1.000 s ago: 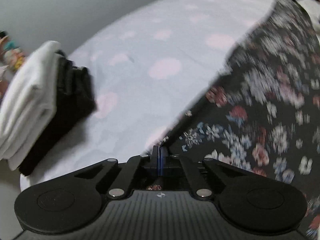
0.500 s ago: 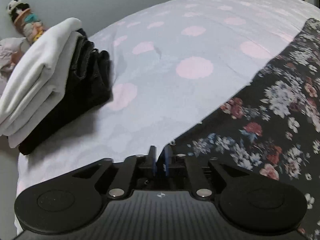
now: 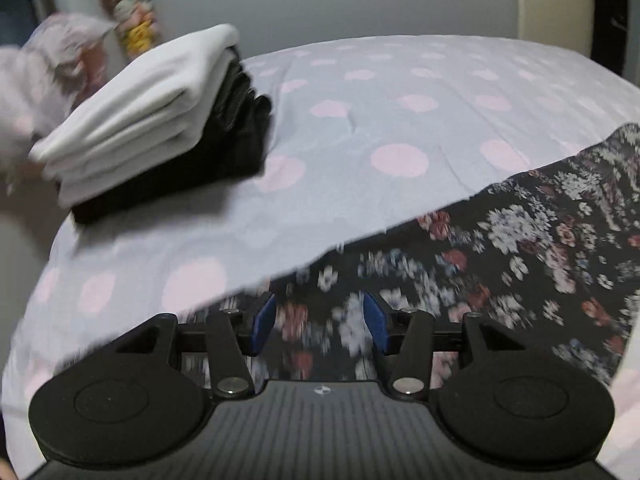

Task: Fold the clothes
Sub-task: 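Lay the jeans flat on the bed and open both grippers, then grasp the jeans leg hem with the right gripper and lift it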

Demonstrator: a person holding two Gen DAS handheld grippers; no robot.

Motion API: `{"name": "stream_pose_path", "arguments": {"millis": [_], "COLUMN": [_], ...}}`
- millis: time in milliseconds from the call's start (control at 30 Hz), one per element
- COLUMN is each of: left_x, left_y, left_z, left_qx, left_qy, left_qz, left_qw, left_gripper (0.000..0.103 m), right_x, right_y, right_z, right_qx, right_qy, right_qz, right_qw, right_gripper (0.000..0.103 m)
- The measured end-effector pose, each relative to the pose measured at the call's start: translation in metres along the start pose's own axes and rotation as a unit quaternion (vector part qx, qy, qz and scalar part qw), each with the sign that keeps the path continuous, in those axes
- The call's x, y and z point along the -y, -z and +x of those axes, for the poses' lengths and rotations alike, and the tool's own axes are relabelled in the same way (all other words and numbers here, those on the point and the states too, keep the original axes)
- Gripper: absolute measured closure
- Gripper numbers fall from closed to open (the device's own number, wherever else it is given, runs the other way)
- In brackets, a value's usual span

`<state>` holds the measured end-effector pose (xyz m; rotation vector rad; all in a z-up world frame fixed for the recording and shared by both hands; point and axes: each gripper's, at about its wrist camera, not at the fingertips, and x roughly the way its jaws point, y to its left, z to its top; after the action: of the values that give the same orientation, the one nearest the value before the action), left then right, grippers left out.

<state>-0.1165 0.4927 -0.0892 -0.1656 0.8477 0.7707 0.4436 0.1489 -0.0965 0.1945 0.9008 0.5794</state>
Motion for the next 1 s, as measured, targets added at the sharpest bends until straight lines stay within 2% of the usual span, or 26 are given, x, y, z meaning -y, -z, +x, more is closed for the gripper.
{"name": "stream_pose_path", "arguments": {"millis": [200,233,267,300,400,567,633,700,733,800,867,933,1000], "left_x": [-0.003,-0.003,-0.003,-0.004,-0.006,-0.012,-0.014,-0.015,-0.016,-0.016,-0.017,-0.018,-0.02], "left_y": [0.033,0.037,0.041,0.045,0.054,0.063,0.066,0.069,0.071,0.074,0.077,0.079,0.081], "left_z": [-0.03,-0.031,-0.033,-0.035,-0.041,-0.044,-0.045,-0.046,-0.047,-0.047,-0.049,-0.051,-0.054], "left_qx": [-0.021,-0.026,-0.031,-0.035,-0.037,-0.046,-0.047,-0.049,-0.049,-0.05,-0.05,-0.05,-0.049], "left_qy": [-0.016,-0.02,-0.023,-0.025,-0.024,-0.028,-0.03,-0.033,-0.034,-0.034,-0.036,-0.036,-0.038], "left_qz": [-0.034,-0.043,-0.052,-0.062,-0.086,-0.11,-0.118,-0.126,-0.13,-0.14,-0.149,-0.158,-0.163], "left_qw": [0.9991,0.9986,0.9979,0.9971,0.9953,0.9924,0.9914,0.9903,0.9897,0.9884,0.9869,0.9855,0.9847], "left_gripper": [0.046,0.046,0.046,0.046,0.046,0.046,0.046,0.046,0.046,0.046,0.046,0.046,0.046], "right_x": [0.008,0.008,0.007,0.005,0.003,0.028,0.034,0.036,0.036,0.041,0.047,0.047,0.044], "right_y": [0.01,0.011,0.012,0.012,0.011,0.01,0.005,0.002,0.0,-0.002,-0.003,-0.001,0.001], "right_z": [0.02,0.024,0.025,0.023,0.02,0.031,0.025,0.015,0.009,0.003,0.004,0.011,0.021], "right_qx": [-0.034,-0.041,-0.035,-0.026,-0.009,-0.047,-0.05,-0.039,-0.03,-0.025,-0.029,-0.034,-0.04], "right_qy": [-0.009,-0.006,-0.003,-0.005,0.016,-0.002,-0.015,-0.024,-0.028,-0.056,-0.09,-0.088,-0.077], "right_qz": [-0.006,-0.005,-0.007,-0.01,-0.013,0.061,0.088,0.101,0.104,0.126,0.156,0.168,0.177], "right_qw": [0.999,0.999,0.999,1.0,1.0,0.997,0.995,0.994,0.994,0.99,0.983,0.981,0.98], "right_gripper": [0.072,0.076,0.093,0.095,0.097,0.097,0.092,0.078,0.077,0.06,0.056,0.051,0.051]}}
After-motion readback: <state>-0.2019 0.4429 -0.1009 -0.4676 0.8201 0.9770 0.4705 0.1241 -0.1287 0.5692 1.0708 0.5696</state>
